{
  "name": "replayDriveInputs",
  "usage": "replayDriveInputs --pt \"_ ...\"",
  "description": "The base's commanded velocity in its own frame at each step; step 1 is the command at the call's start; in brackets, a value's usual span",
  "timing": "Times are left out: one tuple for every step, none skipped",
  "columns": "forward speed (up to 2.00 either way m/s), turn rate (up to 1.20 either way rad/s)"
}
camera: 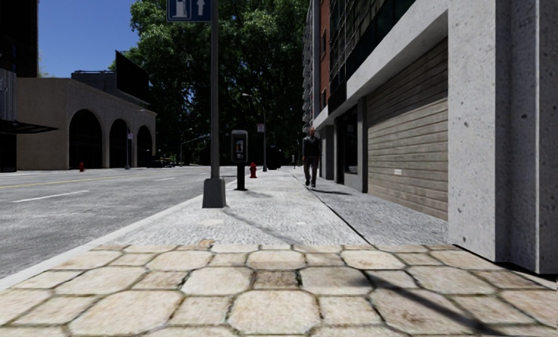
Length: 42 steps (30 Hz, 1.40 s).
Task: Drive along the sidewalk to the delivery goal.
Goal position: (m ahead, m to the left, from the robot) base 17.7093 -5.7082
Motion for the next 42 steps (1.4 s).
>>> replayDriveInputs --pt "2.0 0.0" --pt "2.0 0.0" --pt "2.0 0.0" --pt "2.0 0.0" --pt "2.0 0.0" --pt "2.0 0.0" --pt "2.0 0.0" --pt "2.0 0.0" --pt "2.0 0.0" --pt "2.0 0.0" --pt "2.0 0.0" --pt "2.0 0.0" --pt "2.0 0.0" --pt "2.0 0.0" --pt "2.0 0.0" --pt "2.0 0.0" --pt "2.0 0.0" --pt "2.0 0.0" --pt "2.0 0.0" --pt "2.0 0.0" --pt "2.0 0.0" --pt "2.0 0.0" --pt "2.0 0.0" --pt "2.0 0.0" --pt "2.0 0.0" --pt "2.0 0.0" --pt "2.0 0.0" --pt "2.0 0.0" --pt "2.0 0.0" --pt "2.0 0.0" --pt "2.0 0.0" --pt "2.0 0.0" --pt "2.0 0.0" --pt "2.0 0.0" --pt "2.0 0.0" --pt "2.0 0.0" --pt "2.0 0.0" --pt "2.0 0.0" --pt "2.0 0.0" --pt "2.0 0.0" --pt "2.0 0.0" --pt "2.0 0.0"
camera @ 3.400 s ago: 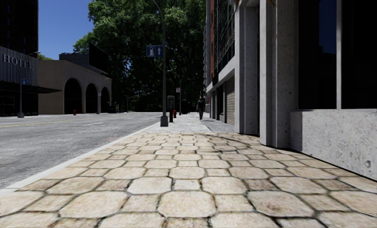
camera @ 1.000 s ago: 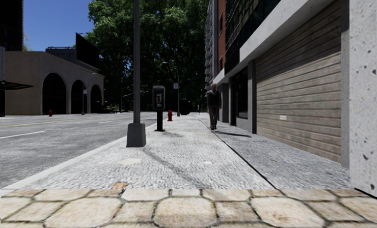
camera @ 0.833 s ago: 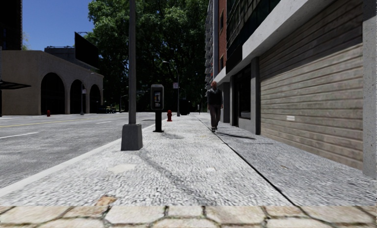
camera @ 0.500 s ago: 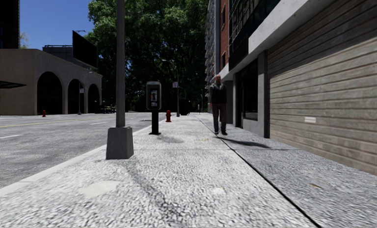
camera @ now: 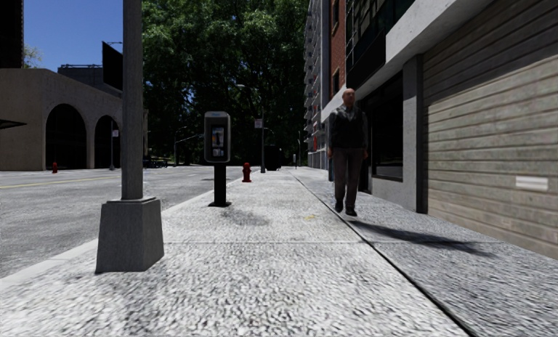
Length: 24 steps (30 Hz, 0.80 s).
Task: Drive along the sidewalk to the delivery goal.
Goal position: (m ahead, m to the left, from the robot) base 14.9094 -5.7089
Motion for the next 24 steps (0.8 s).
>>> replayDriveInputs --pt "2.0 0.0" --pt "2.0 0.0" --pt "2.0 0.0" --pt "2.0 0.0" --pt "2.0 0.0" --pt "2.0 0.0" --pt "2.0 0.0" --pt "2.0 0.0" --pt "2.0 0.0" --pt "2.0 0.0" --pt "2.0 0.0" --pt "2.0 0.0" --pt "2.0 0.0" --pt "2.0 0.0" --pt "2.0 0.0" --pt "2.0 0.0" --pt "2.0 0.0" --pt "2.0 0.0" --pt "2.0 0.0" --pt "2.0 0.0" --pt "2.0 0.0" --pt "2.0 0.0" --pt "2.0 0.0" --pt "2.0 0.0"
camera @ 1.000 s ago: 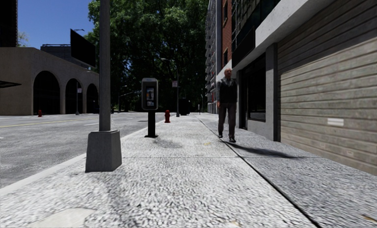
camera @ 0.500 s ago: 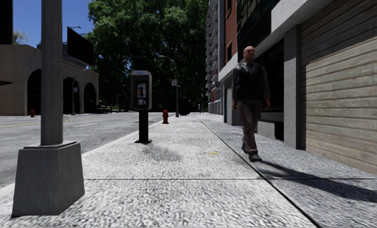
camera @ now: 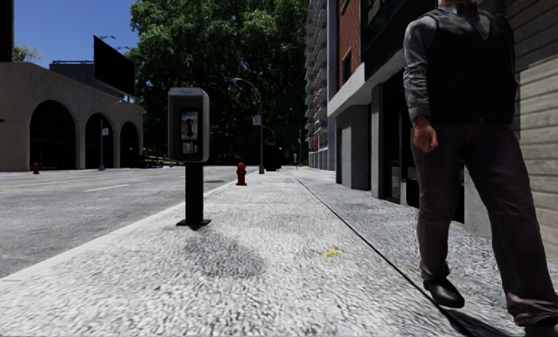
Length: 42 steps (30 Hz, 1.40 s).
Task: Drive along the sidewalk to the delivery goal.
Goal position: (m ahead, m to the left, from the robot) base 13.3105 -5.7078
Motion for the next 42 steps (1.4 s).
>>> replayDriveInputs --pt "2.0 0.0" --pt "2.0 0.0" --pt "2.0 0.0" --pt "2.0 0.0" --pt "2.0 0.0" --pt "2.0 0.0" --pt "2.0 0.0" --pt "2.0 0.0" --pt "2.0 0.0" --pt "2.0 0.0" --pt "2.0 0.0" --pt "2.0 0.0" --pt "2.0 0.0" --pt "2.0 0.0" --pt "2.0 0.0" --pt "2.0 0.0" --pt "2.0 0.0" --pt "2.0 0.0" --pt "2.0 0.0" --pt "2.0 0.0" --pt "2.0 0.0" --pt "2.0 0.0" --pt "2.0 0.0" --pt "2.0 0.0" --pt "2.0 0.0" --pt "2.0 0.0" --pt "2.0 0.0" --pt "2.0 0.0" --pt "2.0 0.0" --pt "2.0 0.0" --pt "2.0 0.0" --pt "2.0 0.0" --pt "2.0 0.0" --pt "2.0 0.0" --pt "2.0 0.0" --pt "2.0 0.0" --pt "2.0 0.0" --pt "2.0 0.0" --pt "2.0 0.0" --pt "2.0 0.0" --pt "2.0 0.0" --pt "2.0 0.0"
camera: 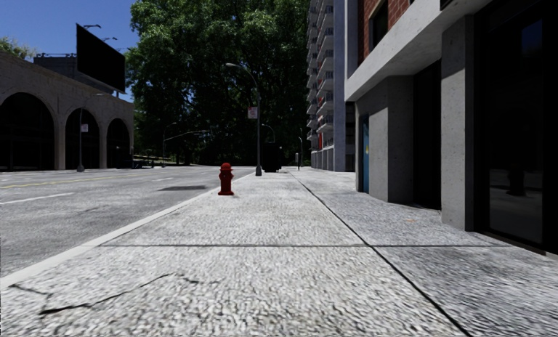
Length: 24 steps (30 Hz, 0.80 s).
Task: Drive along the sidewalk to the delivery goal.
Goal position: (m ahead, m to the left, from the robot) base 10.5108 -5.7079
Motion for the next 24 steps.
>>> replayDriveInputs --pt "2.0 0.0" --pt "2.0 0.0" --pt "2.0 0.0" --pt "2.0 0.0" --pt "2.0 0.0" --pt "2.0 0.0" --pt "2.0 0.0" --pt "2.0 0.0" --pt "2.0 0.0" --pt "2.0 0.0" --pt "2.0 0.0" --pt "2.0 0.0" --pt "2.0 0.0" --pt "2.0 0.0" --pt "2.0 0.0" --pt "2.0 0.0" --pt "2.0 0.0" --pt "2.0 0.0" --pt "2.0 0.0" --pt "2.0 0.0" --pt "2.0 0.0" --pt "2.0 0.0" --pt "2.0 0.0" --pt "2.0 0.0"
